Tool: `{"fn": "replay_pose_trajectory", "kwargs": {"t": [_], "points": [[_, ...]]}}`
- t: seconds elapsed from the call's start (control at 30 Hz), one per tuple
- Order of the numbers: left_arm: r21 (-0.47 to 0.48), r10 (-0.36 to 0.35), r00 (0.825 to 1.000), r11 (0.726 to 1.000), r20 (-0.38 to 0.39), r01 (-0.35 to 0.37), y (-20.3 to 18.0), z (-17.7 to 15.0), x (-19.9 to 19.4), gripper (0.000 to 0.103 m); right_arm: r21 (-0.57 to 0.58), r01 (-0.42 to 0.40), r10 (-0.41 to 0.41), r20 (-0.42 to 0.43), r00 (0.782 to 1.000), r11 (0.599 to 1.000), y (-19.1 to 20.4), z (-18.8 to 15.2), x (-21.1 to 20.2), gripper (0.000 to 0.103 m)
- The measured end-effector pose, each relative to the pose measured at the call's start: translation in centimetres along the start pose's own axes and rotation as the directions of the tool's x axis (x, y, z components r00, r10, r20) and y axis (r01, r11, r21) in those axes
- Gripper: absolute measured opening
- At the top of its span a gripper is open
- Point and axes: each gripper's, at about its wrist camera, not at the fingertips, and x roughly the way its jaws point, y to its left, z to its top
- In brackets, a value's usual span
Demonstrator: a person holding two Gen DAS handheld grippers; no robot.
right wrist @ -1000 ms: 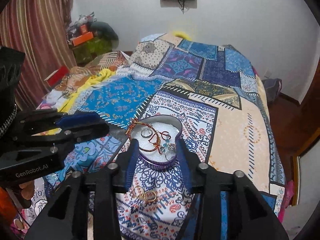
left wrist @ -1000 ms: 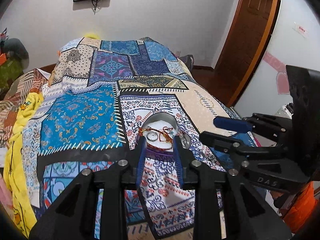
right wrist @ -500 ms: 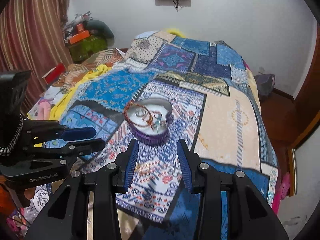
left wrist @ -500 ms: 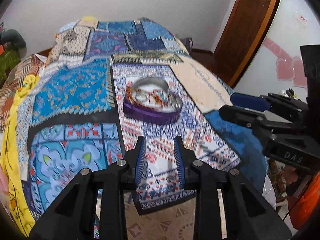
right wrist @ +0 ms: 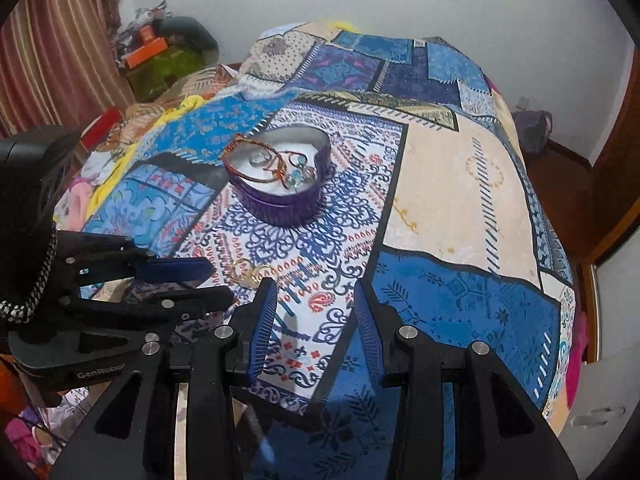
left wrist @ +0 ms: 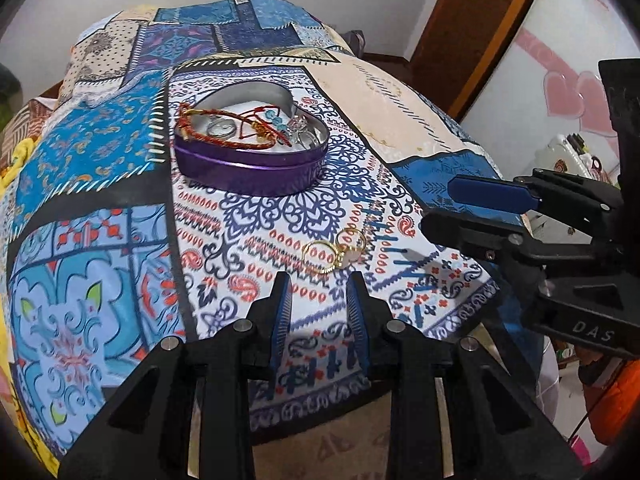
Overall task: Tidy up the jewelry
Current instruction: 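Move the right tool back and grasp the gold ring on the bedspread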
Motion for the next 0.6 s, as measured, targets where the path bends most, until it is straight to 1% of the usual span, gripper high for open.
{"fn": "replay_pose_trajectory", "kwargs": {"t": [0.27,0.33,0.43,0.53,0.6], "points": [[-0.019,-0.035,0.999,0.999,0.023,0.035,0.8,0.9,1.2,0.028,0.015,-0.008,0.009,-0.022,1.0,1.0,-0.7,-0.3,0.6,0.036],[-0.008,-0.028,0.999,1.0,0.032,0.028,0.7,0.9,1.2,0.025,0.012,-0.018,0.019,-0.031,0.999,1.0,-0.5,-0.3,0.8,0.036],[0.005,-0.029,0.999,1.0,0.04,0.029,0.8,0.8,1.0,0.025,0.002,-0.027,0.027,-0.044,0.999,1.0,-0.2,-0.2,1.3,0.036],[-0.01,-0.029,0.998,1.0,0.051,0.03,1.1,0.5,0.4,0.025,-0.018,-0.037,0.036,-0.058,0.998,0.999,0.5,0.1,2.0,0.036],[-0.028,-0.016,0.998,0.999,0.066,0.018,1.7,0.3,-0.1,0.025,-0.031,-0.041,0.039,-0.066,0.997,0.999,0.9,0.3,2.4,0.036]]}}
